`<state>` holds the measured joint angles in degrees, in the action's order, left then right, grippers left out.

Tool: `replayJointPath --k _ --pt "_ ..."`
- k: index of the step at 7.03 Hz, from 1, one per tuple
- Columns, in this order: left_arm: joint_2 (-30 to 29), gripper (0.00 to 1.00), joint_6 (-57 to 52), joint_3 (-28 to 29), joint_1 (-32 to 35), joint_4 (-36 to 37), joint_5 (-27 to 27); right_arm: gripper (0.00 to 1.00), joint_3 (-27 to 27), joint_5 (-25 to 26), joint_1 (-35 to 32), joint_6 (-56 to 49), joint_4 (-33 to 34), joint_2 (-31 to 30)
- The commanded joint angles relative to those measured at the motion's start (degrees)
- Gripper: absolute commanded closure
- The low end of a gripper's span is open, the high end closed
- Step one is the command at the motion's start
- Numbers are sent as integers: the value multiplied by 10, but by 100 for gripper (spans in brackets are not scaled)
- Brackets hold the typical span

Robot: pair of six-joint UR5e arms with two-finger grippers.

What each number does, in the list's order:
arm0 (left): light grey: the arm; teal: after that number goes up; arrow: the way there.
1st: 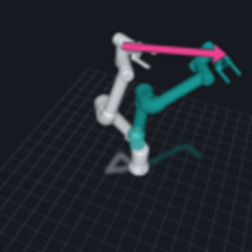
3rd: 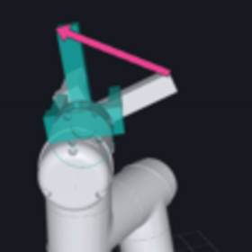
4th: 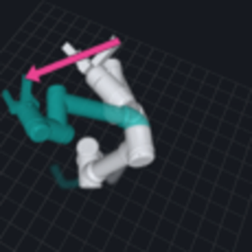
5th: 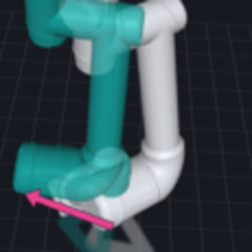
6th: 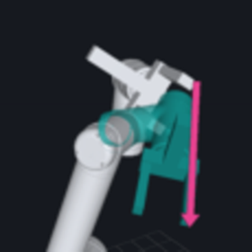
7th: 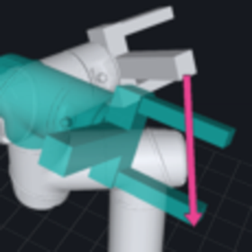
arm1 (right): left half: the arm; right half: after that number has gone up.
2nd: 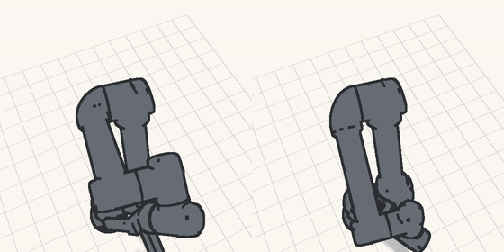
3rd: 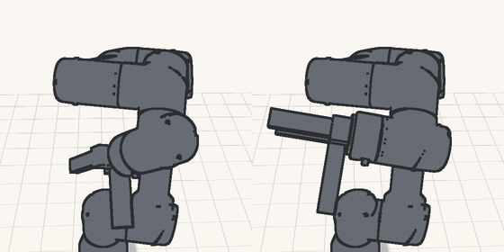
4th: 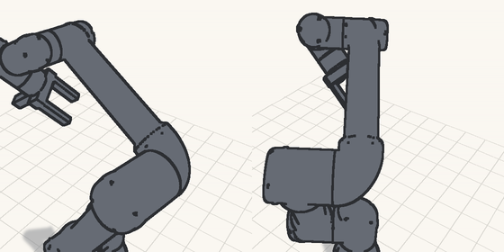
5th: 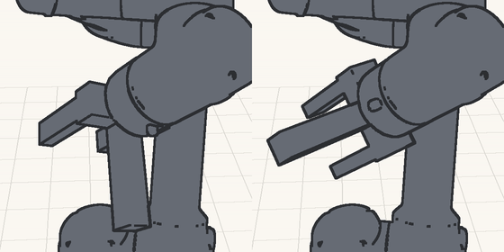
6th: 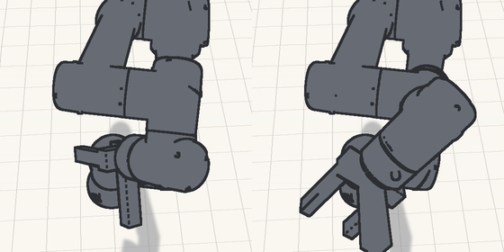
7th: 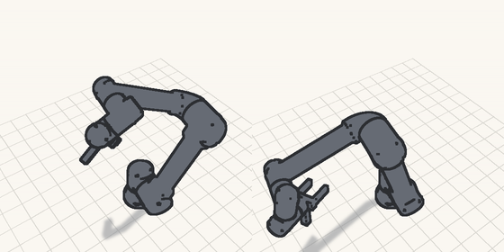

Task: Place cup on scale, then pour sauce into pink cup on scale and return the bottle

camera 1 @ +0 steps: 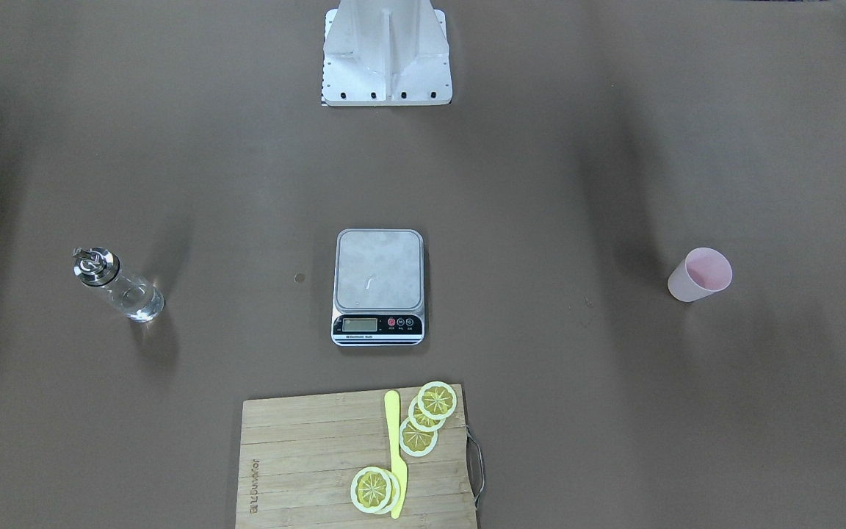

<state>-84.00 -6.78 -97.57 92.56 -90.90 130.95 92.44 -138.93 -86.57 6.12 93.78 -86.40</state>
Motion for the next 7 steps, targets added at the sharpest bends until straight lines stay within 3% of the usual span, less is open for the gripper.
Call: replayJointPath --k 1,7 --pt "0 1 -1 2 0 -2 -3 0 0 0 0 0 0 0" --pt "-10 1 -1 -2 -1 -6 3 0 0 0 1 7 0 6"
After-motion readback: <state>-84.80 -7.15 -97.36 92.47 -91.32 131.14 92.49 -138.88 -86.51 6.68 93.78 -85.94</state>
